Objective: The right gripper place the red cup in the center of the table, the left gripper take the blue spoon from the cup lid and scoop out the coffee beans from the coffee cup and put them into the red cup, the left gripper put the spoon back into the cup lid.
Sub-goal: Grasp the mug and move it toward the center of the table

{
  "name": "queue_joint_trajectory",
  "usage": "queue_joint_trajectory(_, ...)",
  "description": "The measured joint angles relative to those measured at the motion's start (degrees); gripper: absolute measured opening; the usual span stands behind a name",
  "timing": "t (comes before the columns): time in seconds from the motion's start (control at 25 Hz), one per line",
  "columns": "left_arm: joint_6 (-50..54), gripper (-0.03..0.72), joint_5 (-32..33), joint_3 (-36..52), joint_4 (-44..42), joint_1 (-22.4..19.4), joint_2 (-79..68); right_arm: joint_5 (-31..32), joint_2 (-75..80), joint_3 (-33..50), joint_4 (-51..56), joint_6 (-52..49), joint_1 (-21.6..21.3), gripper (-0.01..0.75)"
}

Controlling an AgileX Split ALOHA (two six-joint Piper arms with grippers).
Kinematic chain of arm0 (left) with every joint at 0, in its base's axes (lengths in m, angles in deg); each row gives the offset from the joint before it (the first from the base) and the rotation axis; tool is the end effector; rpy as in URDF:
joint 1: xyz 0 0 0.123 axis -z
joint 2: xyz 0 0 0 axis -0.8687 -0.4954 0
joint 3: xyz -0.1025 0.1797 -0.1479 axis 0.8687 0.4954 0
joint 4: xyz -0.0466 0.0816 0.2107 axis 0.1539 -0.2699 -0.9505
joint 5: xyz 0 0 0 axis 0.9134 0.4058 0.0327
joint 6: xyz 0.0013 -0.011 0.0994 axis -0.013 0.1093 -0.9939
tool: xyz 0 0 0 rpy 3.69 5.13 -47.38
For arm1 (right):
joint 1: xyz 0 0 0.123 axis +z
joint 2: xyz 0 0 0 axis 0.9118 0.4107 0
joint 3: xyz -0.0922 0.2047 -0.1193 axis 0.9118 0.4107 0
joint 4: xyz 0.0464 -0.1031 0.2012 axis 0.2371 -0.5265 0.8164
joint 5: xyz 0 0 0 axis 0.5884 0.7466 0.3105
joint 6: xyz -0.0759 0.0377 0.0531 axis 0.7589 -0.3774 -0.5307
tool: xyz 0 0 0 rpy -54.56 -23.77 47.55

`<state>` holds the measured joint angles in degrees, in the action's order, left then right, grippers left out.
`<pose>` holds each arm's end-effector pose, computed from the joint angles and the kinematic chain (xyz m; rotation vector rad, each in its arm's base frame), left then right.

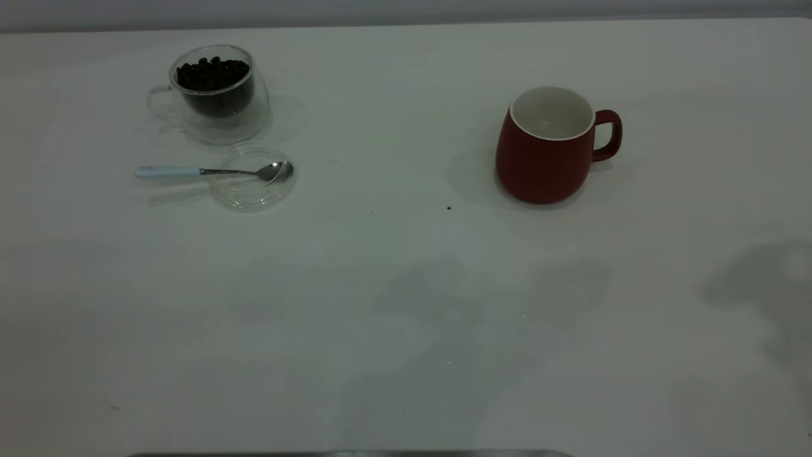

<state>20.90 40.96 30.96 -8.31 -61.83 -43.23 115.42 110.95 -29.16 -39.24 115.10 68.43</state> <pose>0.0106 0.0038 0.2531 -0.0780 2.1116 0.0380 0.2407 0.0056 0.2099 -0.8690 2.4144 -0.3097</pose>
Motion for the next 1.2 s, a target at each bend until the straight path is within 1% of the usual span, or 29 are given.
queue_joint_trajectory(0.28,0.0,0.586,0.0,0.0,0.0,0.0,0.0,-8.8,17.7,-1.8,0.0,6.9,4.7,0.573)
queue_joint_trajectory(0.48,0.0,0.586,0.0,0.0,0.0,0.0,0.0,-12.5,28.5,-6.6,-0.4,11.1,7.4,0.573)
queue_joint_trajectory(0.68,-0.1,0.586,0.0,0.0,0.0,0.0,0.0,-14.4,38.1,-13.2,-1.1,14.6,8.2,0.573)
queue_joint_trajectory(1.0,-0.2,0.586,0.0,0.0,0.0,0.0,0.0,-17.7,48.6,-22.2,-1.2,19.1,8.4,0.573)
queue_joint_trajectory(1.2,-0.2,0.586,0.0,0.0,0.0,0.0,0.0,-18.1,53.6,-27.0,-1.4,20.1,10.1,0.573)
